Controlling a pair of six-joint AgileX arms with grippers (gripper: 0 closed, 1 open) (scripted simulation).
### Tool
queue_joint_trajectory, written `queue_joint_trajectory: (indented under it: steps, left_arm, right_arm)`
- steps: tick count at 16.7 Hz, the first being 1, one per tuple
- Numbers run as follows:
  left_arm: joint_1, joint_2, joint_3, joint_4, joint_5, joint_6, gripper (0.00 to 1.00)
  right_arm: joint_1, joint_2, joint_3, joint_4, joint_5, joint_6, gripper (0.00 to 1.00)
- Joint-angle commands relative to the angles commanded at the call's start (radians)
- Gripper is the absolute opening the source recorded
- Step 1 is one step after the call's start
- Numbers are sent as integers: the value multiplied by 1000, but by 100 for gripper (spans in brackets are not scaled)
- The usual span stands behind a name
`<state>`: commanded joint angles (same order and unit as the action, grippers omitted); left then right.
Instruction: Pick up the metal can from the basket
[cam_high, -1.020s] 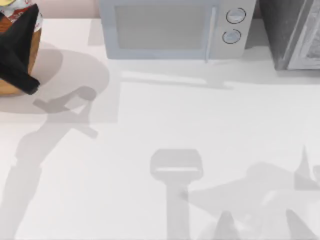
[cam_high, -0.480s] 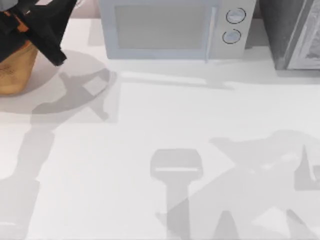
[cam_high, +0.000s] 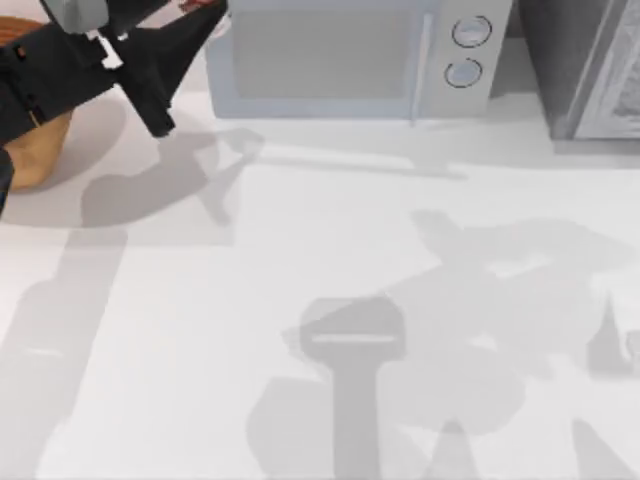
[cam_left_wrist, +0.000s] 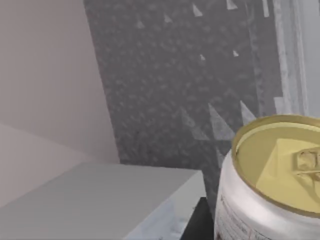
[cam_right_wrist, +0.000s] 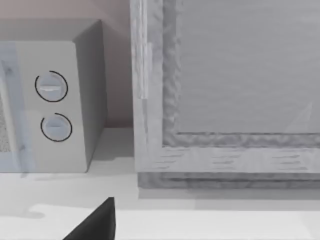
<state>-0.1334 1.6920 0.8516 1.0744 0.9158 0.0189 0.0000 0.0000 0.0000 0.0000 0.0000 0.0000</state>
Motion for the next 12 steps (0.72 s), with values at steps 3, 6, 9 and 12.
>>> queue_joint_trajectory:
  steps: [3, 6, 9, 12]
  left_arm:
    - [-11, 125, 49, 57, 67, 4, 0]
    - [-25, 248, 95, 109, 135, 7, 0]
    - [-39, 368, 141, 158, 203, 13, 0]
    - [-52, 487, 183, 202, 269, 18, 0]
  right_arm:
    - [0, 0, 0, 0, 0, 0, 100]
    - [0, 0, 0, 0, 0, 0, 100]
    - [0, 0, 0, 0, 0, 0, 100]
    - [0, 0, 0, 0, 0, 0, 100]
